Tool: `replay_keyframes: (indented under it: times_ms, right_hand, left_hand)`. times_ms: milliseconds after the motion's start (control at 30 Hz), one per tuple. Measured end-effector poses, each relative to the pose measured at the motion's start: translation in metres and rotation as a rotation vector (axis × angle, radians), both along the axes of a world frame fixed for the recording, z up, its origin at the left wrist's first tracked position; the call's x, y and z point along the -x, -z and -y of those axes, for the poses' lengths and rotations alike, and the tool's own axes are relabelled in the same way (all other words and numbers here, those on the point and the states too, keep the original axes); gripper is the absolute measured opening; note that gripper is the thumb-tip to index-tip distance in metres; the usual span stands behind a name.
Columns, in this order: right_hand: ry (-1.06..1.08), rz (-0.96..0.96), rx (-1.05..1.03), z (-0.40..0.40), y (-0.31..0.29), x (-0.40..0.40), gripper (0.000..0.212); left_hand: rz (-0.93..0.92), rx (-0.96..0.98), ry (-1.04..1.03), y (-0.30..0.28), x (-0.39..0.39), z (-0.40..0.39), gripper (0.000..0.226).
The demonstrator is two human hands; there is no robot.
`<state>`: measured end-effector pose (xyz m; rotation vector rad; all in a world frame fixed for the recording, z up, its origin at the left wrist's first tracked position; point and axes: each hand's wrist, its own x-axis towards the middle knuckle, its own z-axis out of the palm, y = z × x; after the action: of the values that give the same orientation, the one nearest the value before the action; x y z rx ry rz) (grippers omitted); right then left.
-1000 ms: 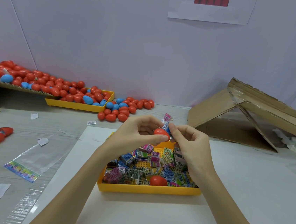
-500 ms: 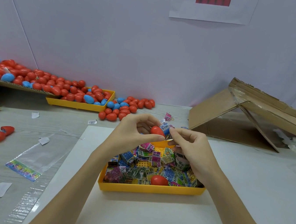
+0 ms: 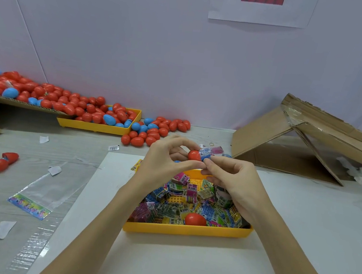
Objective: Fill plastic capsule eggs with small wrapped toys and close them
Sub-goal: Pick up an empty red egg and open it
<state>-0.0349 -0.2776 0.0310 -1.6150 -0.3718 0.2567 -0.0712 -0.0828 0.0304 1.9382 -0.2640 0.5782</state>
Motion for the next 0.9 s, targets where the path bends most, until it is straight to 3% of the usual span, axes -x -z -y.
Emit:
replay_keyframes:
  times_ms: [200,533,700,900]
  right_hand:
    - [-0.098,-0.223,-0.221,0.003,-0.001,-0.005,0.023]
    - [-0.171,-0.358,-0.265,0.003,-0.008,-0.006,0.034]
    - [-0.147,-0.428,-0.318,0.002,-0.007,-0.006,0.043]
    - [-0.09,-0.447,-0.399,-0.001,-0.004,-0.008,0.026]
  left_hand:
    - [0.174,-0.199,-0.019,0.001,-0.002,0.008,0.046]
    - [0.237,-0.533,-0.033,0.001,0.0,0.015,0.038]
    - [0.22,-0.573,-0.029,0.001,0.001,0.02,0.043]
    - [0.215,-0.502,-0.039,0.0,0.001,0.019,0.043]
